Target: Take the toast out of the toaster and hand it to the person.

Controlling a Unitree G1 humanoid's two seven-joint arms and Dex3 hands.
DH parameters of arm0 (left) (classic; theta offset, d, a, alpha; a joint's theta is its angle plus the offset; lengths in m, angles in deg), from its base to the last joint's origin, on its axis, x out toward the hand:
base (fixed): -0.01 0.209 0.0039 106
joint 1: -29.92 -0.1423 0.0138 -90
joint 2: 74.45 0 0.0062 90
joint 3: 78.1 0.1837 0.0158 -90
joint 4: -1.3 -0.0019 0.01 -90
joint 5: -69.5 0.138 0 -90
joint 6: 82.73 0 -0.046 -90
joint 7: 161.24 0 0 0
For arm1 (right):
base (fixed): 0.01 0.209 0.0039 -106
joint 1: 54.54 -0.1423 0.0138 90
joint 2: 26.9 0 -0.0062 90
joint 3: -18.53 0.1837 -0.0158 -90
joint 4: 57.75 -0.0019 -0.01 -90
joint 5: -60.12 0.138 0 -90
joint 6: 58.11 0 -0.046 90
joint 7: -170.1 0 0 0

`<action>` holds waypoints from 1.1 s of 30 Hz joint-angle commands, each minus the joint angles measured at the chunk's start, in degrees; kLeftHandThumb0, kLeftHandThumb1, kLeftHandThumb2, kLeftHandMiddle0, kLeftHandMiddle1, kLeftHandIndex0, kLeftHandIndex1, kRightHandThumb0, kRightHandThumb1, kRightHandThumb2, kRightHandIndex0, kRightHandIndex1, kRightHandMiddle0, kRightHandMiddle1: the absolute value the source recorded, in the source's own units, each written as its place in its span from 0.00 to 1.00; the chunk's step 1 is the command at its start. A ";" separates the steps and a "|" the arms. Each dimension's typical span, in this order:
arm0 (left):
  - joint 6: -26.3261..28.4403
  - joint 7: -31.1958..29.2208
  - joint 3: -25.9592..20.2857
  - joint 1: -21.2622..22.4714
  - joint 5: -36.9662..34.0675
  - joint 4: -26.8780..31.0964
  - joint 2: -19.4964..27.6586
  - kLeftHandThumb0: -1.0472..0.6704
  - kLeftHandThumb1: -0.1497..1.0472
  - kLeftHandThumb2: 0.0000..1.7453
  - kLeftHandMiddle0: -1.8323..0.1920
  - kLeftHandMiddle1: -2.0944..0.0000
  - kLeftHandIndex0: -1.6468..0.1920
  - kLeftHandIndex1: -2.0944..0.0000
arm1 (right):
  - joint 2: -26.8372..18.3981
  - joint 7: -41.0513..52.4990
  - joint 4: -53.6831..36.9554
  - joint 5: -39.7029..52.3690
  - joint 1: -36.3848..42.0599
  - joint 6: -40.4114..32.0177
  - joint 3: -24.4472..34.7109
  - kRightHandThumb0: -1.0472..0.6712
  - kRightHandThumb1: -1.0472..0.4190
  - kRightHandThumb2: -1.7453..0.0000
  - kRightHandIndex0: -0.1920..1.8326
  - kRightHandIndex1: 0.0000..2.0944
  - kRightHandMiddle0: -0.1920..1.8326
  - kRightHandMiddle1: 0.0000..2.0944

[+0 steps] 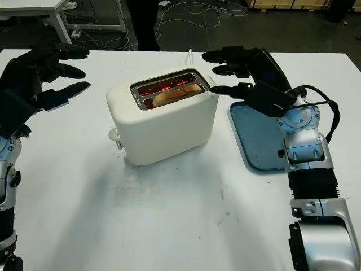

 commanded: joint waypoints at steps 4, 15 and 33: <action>-0.46 0.26 -0.15 0.14 -0.34 0.09 0.19 0.42 0.89 0.03 0.76 0.48 0.70 0.65 | 0.51 0.01 0.33 0.70 -0.50 0.90 0.12 0.47 0.18 1.00 0.46 0.05 0.44 0.00; -0.28 0.04 -0.30 0.01 -0.78 0.19 0.11 0.41 0.89 0.03 0.76 0.48 0.71 0.65 | 0.83 0.50 0.78 1.70 -0.51 0.50 0.50 0.47 0.17 1.00 0.45 0.05 0.44 0.00; -1.08 0.18 -0.12 -0.24 -0.11 -0.21 0.68 0.42 0.89 0.03 0.75 0.48 0.71 0.64 | 0.85 -0.02 2.07 1.33 -0.48 2.66 0.66 0.45 0.18 1.00 0.46 0.05 0.45 0.00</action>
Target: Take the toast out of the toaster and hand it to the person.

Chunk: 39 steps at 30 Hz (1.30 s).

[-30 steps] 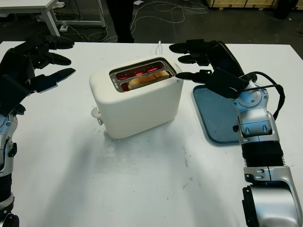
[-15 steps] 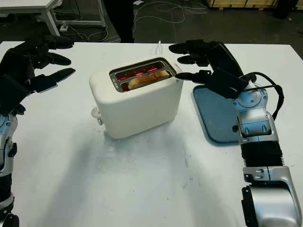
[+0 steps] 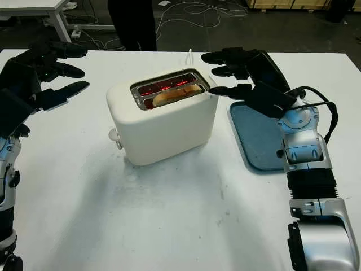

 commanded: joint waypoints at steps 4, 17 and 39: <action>-0.96 0.32 -0.04 -0.35 0.26 -0.16 0.47 0.43 0.89 0.03 0.75 0.48 0.71 0.64 | 0.41 -0.17 0.13 0.65 -0.51 -0.23 0.27 0.45 0.18 1.00 0.46 0.05 0.45 0.00; -0.03 0.15 -0.15 -0.47 0.10 0.47 0.52 0.43 0.89 0.03 0.75 0.49 0.71 0.64 | -0.30 -0.28 -0.75 -0.39 -0.41 -0.55 0.32 0.45 0.17 1.00 0.46 0.05 0.44 0.00; 0.94 -0.03 -0.25 -0.14 0.22 1.01 0.77 0.42 0.89 0.03 0.75 0.50 0.71 0.65 | -1.79 5.31 -4.18 1.86 -16.99 -2.42 -0.58 0.39 0.31 1.00 0.48 0.07 0.48 0.02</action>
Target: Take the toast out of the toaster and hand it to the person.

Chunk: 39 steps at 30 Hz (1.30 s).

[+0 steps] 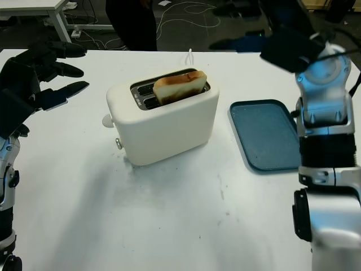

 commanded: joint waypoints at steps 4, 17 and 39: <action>0.65 0.04 -0.22 0.06 -0.54 0.56 0.32 0.42 0.89 0.02 0.75 0.51 0.70 0.66 | 0.79 1.25 -0.45 -3.64 -2.05 0.00 -4.97 0.34 0.32 1.00 0.49 0.09 0.50 0.03; 0.10 0.09 -0.08 -0.19 0.26 0.19 0.74 0.41 0.89 0.03 0.75 0.50 0.70 0.66 | 1.02 3.55 1.83 -13.08 -0.91 4.73 -14.06 0.25 0.30 1.00 0.33 0.36 0.50 0.02; -0.44 -0.02 0.26 -1.16 1.07 0.59 0.89 0.43 0.89 0.03 0.74 0.51 0.70 0.67 | 0.52 -1.94 7.03 -23.18 1.74 10.04 -18.81 0.41 0.23 0.99 0.33 0.34 0.48 0.01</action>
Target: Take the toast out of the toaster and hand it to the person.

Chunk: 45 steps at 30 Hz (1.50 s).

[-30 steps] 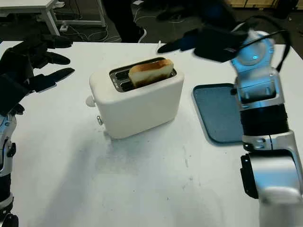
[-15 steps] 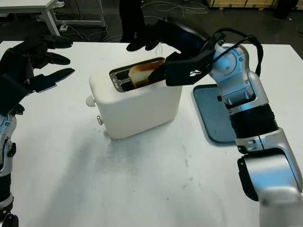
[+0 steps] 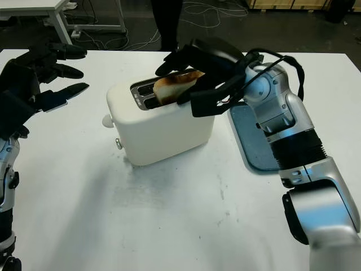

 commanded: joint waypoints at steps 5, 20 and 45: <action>0.17 0.17 0.10 -0.36 -0.03 0.46 0.31 0.43 0.89 0.03 0.74 0.52 0.70 0.67 | 0.44 -2.12 3.20 -1.39 1.67 3.64 -0.86 0.45 0.20 0.99 0.42 0.38 0.52 0.02; 0.13 0.38 0.19 -0.44 0.99 0.57 0.37 0.43 0.89 0.04 0.75 0.52 0.71 0.68 | 0.50 -9.78 7.07 -1.20 0.63 12.91 1.67 0.41 0.09 0.95 0.63 0.83 0.50 0.83; 0.37 0.01 -0.08 -0.56 0.35 0.72 0.42 0.43 0.89 0.03 0.75 0.52 0.71 0.68 | 0.02 -21.03 33.06 21.64 -14.14 -2.54 25.21 0.46 0.09 0.98 0.61 0.83 0.44 0.82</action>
